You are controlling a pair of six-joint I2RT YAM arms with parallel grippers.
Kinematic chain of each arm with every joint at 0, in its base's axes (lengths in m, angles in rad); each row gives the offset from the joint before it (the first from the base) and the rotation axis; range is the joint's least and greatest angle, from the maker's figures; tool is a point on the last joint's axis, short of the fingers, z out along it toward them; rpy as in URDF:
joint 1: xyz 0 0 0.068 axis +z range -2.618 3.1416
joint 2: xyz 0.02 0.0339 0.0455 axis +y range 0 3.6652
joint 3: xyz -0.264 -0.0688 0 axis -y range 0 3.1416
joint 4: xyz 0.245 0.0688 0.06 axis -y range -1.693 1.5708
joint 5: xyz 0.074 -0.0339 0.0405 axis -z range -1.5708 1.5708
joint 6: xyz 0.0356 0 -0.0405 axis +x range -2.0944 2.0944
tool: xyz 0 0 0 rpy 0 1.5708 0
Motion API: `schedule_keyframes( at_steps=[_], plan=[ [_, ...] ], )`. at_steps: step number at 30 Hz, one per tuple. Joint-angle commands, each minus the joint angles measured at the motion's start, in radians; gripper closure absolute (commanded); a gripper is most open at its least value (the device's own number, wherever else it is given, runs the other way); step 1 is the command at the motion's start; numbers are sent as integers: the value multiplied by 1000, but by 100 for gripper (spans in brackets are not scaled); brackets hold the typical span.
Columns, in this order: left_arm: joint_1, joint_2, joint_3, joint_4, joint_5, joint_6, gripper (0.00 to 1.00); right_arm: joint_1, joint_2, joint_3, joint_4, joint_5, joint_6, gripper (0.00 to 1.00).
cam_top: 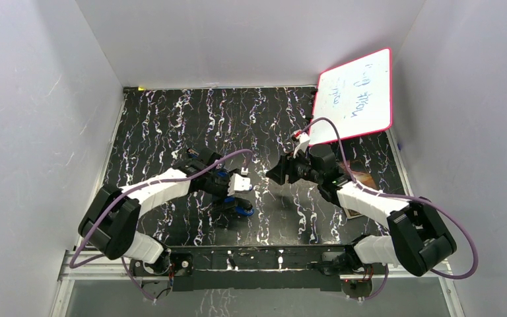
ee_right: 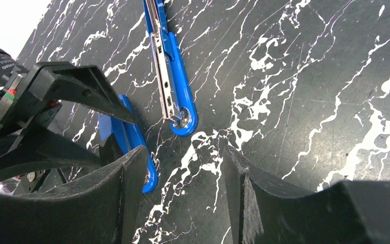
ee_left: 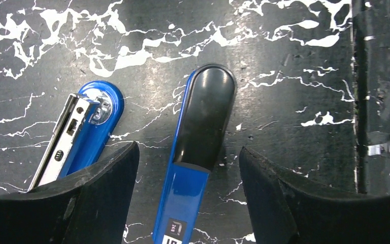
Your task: Load the staples into the stapler
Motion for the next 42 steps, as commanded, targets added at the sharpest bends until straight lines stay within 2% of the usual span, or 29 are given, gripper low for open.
schedule_keyframes(
  at_steps=[1, 8, 13, 18, 23, 28, 31, 38, 42],
  plan=[
    [-7, 28, 26, 27, 1, 23, 31, -4, 10, -6, 76, -27, 12, 36],
    [-37, 61, 40, 32, -39, 27, 43, -5, 19, -5, 86, -40, 23, 36],
    [-46, 36, 50, 31, -43, 14, 65, -5, 18, -12, 89, -20, 44, 36],
    [-63, -76, 28, 33, -8, -31, 100, -5, 2, -19, 54, 94, 224, 37],
    [-68, -202, -37, 165, -34, -224, 100, -5, -52, -70, 111, 156, 366, 38],
    [-70, -331, -187, 540, -120, -547, 100, -4, -104, -66, 135, 163, 386, 38],
    [-73, -349, -239, 692, -137, -699, 100, -3, -112, -23, 109, 131, 375, 39],
    [-82, -345, -252, 863, -308, -921, 100, 25, -117, 26, 88, 134, 370, 40],
    [-86, -320, -212, 887, -358, -965, 100, 46, -84, 49, 107, 160, 369, 40]
  ],
)
